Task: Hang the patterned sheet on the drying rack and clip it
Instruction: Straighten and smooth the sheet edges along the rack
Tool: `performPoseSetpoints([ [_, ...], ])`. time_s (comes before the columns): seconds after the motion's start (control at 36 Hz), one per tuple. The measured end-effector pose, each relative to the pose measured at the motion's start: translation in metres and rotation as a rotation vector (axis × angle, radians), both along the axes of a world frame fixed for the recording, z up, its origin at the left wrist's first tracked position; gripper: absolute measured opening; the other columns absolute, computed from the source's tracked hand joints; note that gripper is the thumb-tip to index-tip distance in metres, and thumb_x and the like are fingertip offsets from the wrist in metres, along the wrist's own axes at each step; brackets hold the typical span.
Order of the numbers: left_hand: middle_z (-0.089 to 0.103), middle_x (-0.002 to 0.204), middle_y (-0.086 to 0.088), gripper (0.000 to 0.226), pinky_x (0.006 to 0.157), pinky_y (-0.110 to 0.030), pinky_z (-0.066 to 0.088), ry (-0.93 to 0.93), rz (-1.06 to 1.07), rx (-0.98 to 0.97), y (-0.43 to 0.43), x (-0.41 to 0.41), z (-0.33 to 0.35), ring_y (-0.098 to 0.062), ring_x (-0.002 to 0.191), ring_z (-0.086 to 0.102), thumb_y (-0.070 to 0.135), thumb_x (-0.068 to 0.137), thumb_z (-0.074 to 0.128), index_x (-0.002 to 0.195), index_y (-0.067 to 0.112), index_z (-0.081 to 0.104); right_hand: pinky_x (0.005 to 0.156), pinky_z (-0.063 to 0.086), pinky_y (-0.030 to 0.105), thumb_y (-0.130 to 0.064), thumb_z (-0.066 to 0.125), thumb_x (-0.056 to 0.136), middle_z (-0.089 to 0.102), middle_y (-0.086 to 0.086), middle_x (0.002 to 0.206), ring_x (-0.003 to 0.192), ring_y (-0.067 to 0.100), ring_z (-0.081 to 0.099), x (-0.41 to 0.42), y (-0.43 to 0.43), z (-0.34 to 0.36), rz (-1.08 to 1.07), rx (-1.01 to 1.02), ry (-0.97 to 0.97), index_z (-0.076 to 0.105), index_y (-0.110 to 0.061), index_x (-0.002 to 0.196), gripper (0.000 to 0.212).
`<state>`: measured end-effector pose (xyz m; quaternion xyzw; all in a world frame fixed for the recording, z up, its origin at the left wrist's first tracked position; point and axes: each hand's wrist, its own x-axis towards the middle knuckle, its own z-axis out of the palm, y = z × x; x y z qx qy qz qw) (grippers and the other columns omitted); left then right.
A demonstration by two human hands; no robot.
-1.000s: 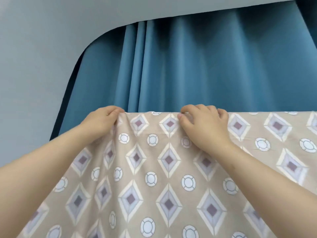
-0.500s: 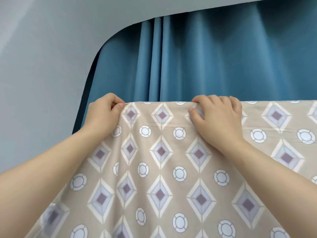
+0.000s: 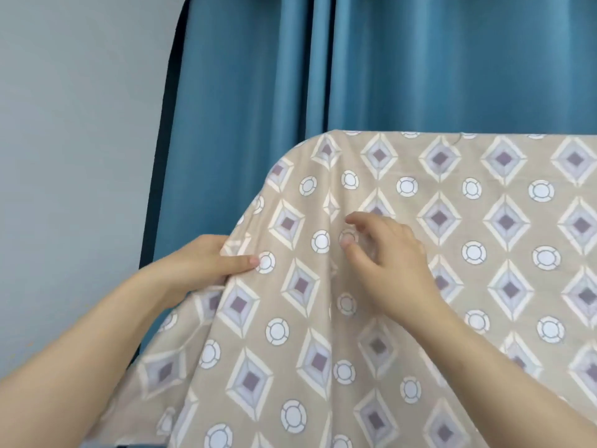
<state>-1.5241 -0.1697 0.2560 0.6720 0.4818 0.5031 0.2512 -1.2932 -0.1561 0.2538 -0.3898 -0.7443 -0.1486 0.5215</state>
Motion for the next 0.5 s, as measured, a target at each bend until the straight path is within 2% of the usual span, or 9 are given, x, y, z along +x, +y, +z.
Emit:
performPoseSetpoints([
  [0.06,0.075,0.081,0.008,0.008,0.057,-0.017,0.053,-0.085,-0.018,-0.030,-0.004,-0.002,-0.021,-0.008,0.070,0.071,0.020,0.087,0.061,0.094,0.021,0.066,0.099,0.025,0.029,-0.042,0.043,0.086,0.052,-0.014,0.120,0.118,0.011,0.039,-0.010,-0.002,-0.030,0.075,-0.062,0.014,0.051,-0.033,0.123,0.039],
  [0.08,0.075,0.079,0.008,0.007,0.060,-0.019,0.053,-0.144,0.020,0.019,-0.003,-0.006,-0.030,-0.009,0.071,0.071,0.020,0.089,0.060,0.093,0.020,0.065,0.098,0.027,0.028,-0.044,0.041,0.081,0.051,-0.016,0.115,0.116,0.009,0.039,-0.014,-0.003,-0.045,0.107,-0.090,0.021,0.051,-0.034,0.122,0.044],
  [0.17,0.066,0.075,0.002,0.010,0.065,-0.025,0.044,-0.304,0.336,0.292,-0.009,-0.017,-0.053,-0.018,0.071,0.061,0.022,0.090,0.058,0.084,0.014,0.060,0.097,0.031,0.026,-0.051,0.039,0.077,0.049,-0.023,0.110,0.109,0.005,0.042,-0.022,-0.007,-0.089,0.189,-0.172,0.041,0.051,-0.032,0.121,0.050],
  [0.22,0.059,0.076,0.004,0.010,0.062,-0.024,0.041,-0.378,0.424,0.397,-0.018,-0.018,-0.068,-0.014,0.069,0.054,0.021,0.090,0.057,0.082,0.024,0.054,0.093,0.035,0.027,-0.057,0.033,0.074,0.054,-0.020,0.109,0.104,0.007,0.046,-0.023,-0.009,-0.116,0.234,-0.222,0.048,0.052,-0.028,0.119,0.057],
  [0.28,0.061,0.081,0.009,0.013,0.061,-0.023,0.042,-0.312,0.372,0.264,-0.029,-0.016,-0.086,-0.009,0.071,0.057,0.020,0.089,0.058,0.086,0.031,0.053,0.088,0.040,0.032,-0.057,0.033,0.075,0.058,-0.014,0.102,0.098,0.011,0.051,-0.023,-0.012,-0.141,0.282,-0.301,0.068,0.053,-0.027,0.113,0.053],
  [0.33,0.063,0.079,0.008,0.014,0.057,-0.024,0.044,-0.288,0.393,0.142,-0.034,-0.020,-0.109,-0.010,0.069,0.058,0.017,0.088,0.061,0.083,0.029,0.057,0.084,0.044,0.035,-0.055,0.038,0.077,0.060,-0.013,0.094,0.092,0.012,0.054,-0.025,-0.016,-0.163,0.326,-0.373,0.095,0.052,-0.031,0.105,0.040],
  [0.42,0.058,0.075,0.007,0.015,0.047,-0.016,0.045,-0.463,0.667,0.292,-0.044,-0.037,-0.131,-0.011,0.065,0.054,0.015,0.089,0.059,0.078,0.025,0.056,0.079,0.041,0.025,-0.045,0.049,0.081,0.058,-0.020,0.096,0.089,0.007,0.052,-0.029,-0.022,-0.190,0.395,-0.479,0.126,0.048,-0.039,0.106,0.026],
  [0.47,0.057,0.081,0.008,0.011,0.057,-0.011,0.048,-0.519,0.658,0.321,-0.052,-0.047,-0.141,-0.008,0.070,0.055,0.012,0.089,0.059,0.092,0.021,0.055,0.075,0.039,0.013,-0.036,0.056,0.087,0.058,-0.022,0.098,0.089,0.001,0.054,-0.032,-0.027,-0.202,0.434,-0.561,0.145,0.045,-0.043,0.105,0.022],
  [0.5,0.058,0.083,0.007,0.015,0.066,-0.017,0.048,-0.493,0.609,0.267,-0.057,-0.048,-0.147,-0.010,0.073,0.055,0.011,0.088,0.061,0.098,0.020,0.055,0.072,0.038,0.006,-0.029,0.058,0.087,0.059,-0.024,0.100,0.090,-0.004,0.054,-0.034,-0.028,-0.207,0.462,-0.593,0.155,0.044,-0.046,0.104,0.028],
])
